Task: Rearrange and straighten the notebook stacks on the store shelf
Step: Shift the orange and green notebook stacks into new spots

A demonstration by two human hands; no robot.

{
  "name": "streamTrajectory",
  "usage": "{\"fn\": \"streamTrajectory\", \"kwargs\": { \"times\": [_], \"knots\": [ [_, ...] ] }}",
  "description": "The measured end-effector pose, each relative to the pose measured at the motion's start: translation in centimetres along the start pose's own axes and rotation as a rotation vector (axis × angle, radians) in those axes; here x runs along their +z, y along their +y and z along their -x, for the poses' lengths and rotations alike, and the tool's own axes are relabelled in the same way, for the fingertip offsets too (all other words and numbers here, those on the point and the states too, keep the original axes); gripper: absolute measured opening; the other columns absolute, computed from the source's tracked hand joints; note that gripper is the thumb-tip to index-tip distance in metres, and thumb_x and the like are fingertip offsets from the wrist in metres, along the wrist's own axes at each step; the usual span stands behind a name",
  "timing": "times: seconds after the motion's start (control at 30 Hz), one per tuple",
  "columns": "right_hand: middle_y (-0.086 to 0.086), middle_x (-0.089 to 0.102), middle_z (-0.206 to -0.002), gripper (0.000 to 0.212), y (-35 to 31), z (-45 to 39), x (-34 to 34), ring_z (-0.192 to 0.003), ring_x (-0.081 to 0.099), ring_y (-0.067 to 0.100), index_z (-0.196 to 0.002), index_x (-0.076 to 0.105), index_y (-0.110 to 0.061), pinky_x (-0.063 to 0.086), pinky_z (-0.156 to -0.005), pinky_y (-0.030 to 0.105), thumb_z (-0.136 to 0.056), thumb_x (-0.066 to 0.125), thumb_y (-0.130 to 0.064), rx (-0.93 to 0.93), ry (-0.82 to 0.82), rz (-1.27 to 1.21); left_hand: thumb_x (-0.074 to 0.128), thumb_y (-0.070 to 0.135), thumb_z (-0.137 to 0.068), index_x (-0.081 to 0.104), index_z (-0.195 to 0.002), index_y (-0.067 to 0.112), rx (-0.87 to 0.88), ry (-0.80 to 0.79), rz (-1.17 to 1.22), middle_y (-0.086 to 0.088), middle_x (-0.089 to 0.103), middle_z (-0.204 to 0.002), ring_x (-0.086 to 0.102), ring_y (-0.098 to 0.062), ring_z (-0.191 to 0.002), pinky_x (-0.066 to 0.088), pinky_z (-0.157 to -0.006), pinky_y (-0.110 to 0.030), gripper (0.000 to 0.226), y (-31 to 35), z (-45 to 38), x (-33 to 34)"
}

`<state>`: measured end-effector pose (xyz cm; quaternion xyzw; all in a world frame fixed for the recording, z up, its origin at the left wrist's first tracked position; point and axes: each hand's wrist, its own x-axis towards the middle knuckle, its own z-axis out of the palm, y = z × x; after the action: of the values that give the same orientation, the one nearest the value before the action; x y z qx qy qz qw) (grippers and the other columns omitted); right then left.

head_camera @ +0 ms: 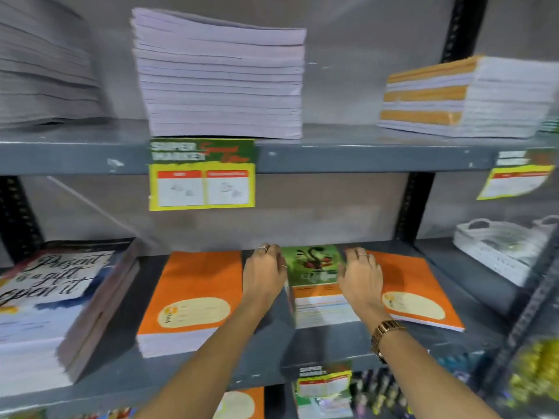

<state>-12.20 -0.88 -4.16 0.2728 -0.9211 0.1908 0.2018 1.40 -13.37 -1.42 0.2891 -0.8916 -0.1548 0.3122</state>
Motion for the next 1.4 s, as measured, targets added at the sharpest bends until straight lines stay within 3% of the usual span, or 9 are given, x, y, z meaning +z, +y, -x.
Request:
{"fn": "streamTrajectory", "kwargs": {
  "times": [0.3, 0.47, 0.53, 0.7, 0.8, 0.97, 1.13, 1.4],
  "knots": [
    [0.013, 0.054, -0.131, 0.039, 14.0, -1.2, -0.8, -0.119, 0.049, 0.031, -0.125, 0.051, -0.007, 0.044, -0.095, 0.041, -0.093, 0.050, -0.030, 0.271, -0.169, 0.085, 0.053, 0.008, -0.089, 0.060, -0.118, 0.005, -0.046, -0.167, 0.203, -0.019, 0.063, -0.117, 0.061, -0.035, -0.106, 0.049, -0.090, -0.039, 0.029, 11.2, -0.4, 9.1],
    [0.017, 0.041, -0.141, 0.063, 18.4, -1.1, -0.7, -0.130, 0.038, 0.035, -0.134, 0.037, 0.001, 0.044, -0.100, 0.042, -0.090, 0.056, -0.040, 0.505, -0.365, -0.006, 0.054, 0.006, -0.089, 0.057, -0.118, 0.002, -0.067, -0.265, 0.220, -0.022, 0.062, -0.117, 0.060, -0.036, -0.107, 0.048, -0.091, -0.039, 0.030, 15.7, 0.4, 12.9],
    [0.018, 0.043, -0.139, 0.075, 19.4, -1.0, -0.5, -0.129, 0.042, 0.035, -0.135, 0.034, 0.004, 0.045, -0.099, 0.040, -0.085, 0.061, -0.044, 0.578, -0.439, -0.062, 0.052, 0.003, -0.088, 0.055, -0.117, 0.000, -0.094, -0.346, 0.176, -0.022, 0.060, -0.116, 0.060, -0.036, -0.107, 0.048, -0.090, -0.039, 0.029, 17.1, 0.9, 14.3],
    [0.015, 0.059, -0.127, 0.061, 20.4, -1.3, -0.6, -0.116, 0.058, 0.030, -0.122, 0.052, -0.003, 0.051, -0.088, 0.033, -0.080, 0.069, -0.044, 0.652, -0.512, -0.206, 0.048, -0.002, -0.089, 0.055, -0.119, -0.004, -0.268, -0.508, 0.044, -0.020, 0.056, -0.127, 0.058, -0.035, -0.115, 0.050, -0.093, -0.037, 0.031, 19.1, 1.1, 16.8],
    [0.016, 0.062, -0.122, 0.047, 20.5, -1.5, -0.6, -0.111, 0.060, 0.030, -0.112, 0.057, -0.005, 0.051, -0.083, 0.030, -0.081, 0.070, -0.038, 0.674, -0.511, -0.256, 0.048, 0.001, -0.091, 0.054, -0.124, 0.000, -0.341, -0.570, 0.003, -0.017, 0.051, -0.131, 0.055, -0.032, -0.119, 0.051, -0.095, -0.037, 0.034, 19.1, 1.0, 17.5],
    [0.024, 0.060, -0.120, 0.013, 20.7, -1.7, -0.7, -0.103, 0.060, 0.032, -0.094, 0.049, 0.001, 0.047, -0.074, 0.030, -0.084, 0.054, -0.006, 0.704, -0.434, -0.340, 0.051, 0.003, -0.092, 0.054, -0.124, 0.000, -0.411, -0.560, 0.017, -0.018, 0.047, -0.132, 0.053, -0.031, -0.120, 0.049, -0.099, -0.038, 0.033, 18.8, 1.0, 17.4],
    [0.025, 0.055, -0.125, 0.035, 19.6, -2.3, -2.0, -0.112, 0.056, 0.040, -0.119, 0.047, 0.008, 0.049, -0.084, 0.038, -0.087, 0.051, -0.005, 0.749, -0.286, -0.348, 0.053, 0.002, -0.088, 0.058, -0.115, -0.002, -0.476, -0.545, 0.206, -0.021, 0.051, -0.130, 0.056, -0.030, -0.115, 0.050, -0.091, -0.031, 0.027, 19.4, 0.3, 16.2],
    [0.024, 0.058, -0.119, 0.028, 14.6, -2.9, -3.6, -0.105, 0.059, 0.041, -0.114, 0.049, 0.007, 0.048, -0.079, 0.038, -0.088, 0.051, -0.003, 0.679, -0.119, -0.403, 0.059, 0.004, -0.087, 0.065, -0.101, -0.007, -0.481, -0.389, 0.361, -0.021, 0.067, -0.114, 0.063, -0.033, -0.106, 0.052, -0.084, -0.036, 0.019, 16.5, -1.8, 11.9]
  ]
}}
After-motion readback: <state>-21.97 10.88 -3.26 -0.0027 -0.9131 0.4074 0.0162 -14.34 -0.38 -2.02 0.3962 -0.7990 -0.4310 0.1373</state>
